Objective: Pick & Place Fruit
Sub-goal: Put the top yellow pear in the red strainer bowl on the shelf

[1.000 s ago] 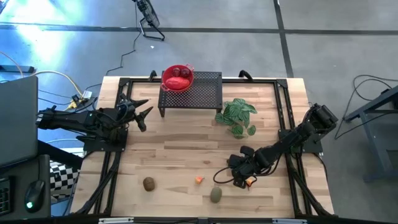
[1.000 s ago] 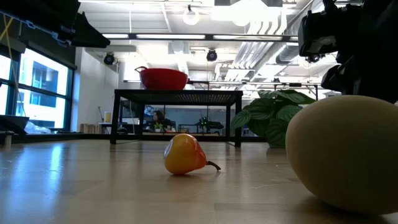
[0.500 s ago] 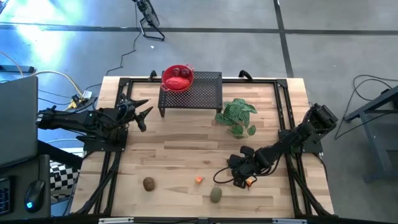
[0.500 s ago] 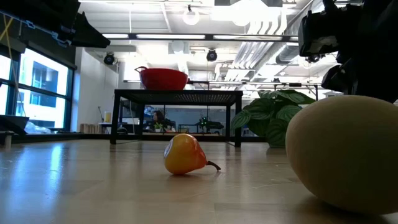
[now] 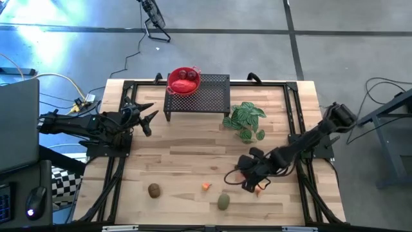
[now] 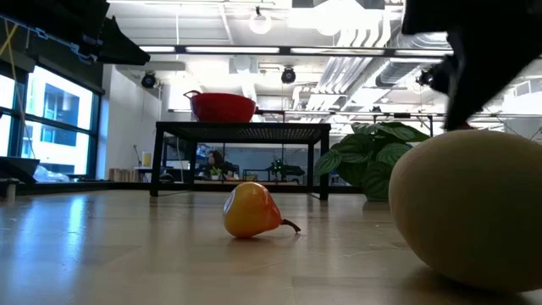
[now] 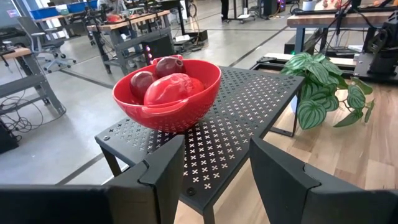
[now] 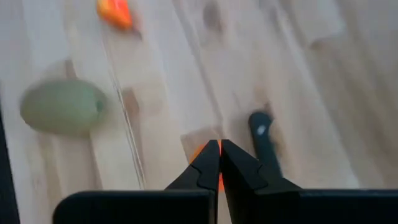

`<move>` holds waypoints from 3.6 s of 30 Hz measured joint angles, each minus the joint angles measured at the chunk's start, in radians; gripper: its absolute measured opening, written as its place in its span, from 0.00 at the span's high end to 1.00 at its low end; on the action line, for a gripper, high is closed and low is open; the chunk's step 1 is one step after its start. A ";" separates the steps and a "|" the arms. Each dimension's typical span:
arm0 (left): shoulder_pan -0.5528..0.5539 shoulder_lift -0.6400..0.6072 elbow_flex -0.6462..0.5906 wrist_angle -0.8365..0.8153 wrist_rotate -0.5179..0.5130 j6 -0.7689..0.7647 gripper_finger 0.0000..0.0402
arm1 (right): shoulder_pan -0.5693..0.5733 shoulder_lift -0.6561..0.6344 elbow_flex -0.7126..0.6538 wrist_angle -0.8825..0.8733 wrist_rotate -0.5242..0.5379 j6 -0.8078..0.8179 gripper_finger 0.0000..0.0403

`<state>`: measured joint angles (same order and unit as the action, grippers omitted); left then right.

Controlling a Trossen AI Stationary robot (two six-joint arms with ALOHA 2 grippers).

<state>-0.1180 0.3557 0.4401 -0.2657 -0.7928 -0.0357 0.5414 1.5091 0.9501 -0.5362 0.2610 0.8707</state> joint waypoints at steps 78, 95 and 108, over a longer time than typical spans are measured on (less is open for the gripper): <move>0.000 0.000 0.000 0.001 -0.002 0.034 0.56 | -0.847 0.326 0.482 0.763 -0.089 -0.902 0.99; 0.000 0.000 0.000 0.001 -0.002 0.031 0.56 | -0.917 0.331 0.484 0.711 -0.117 -0.895 0.99; 0.000 0.000 0.000 0.002 -0.001 0.031 0.56 | -0.928 0.372 0.483 0.726 -0.135 -0.892 0.99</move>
<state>-0.1177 0.3553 0.4400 -0.2642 -0.7940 -0.0044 -0.3862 1.8815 1.4331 0.1896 0.1262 -0.0212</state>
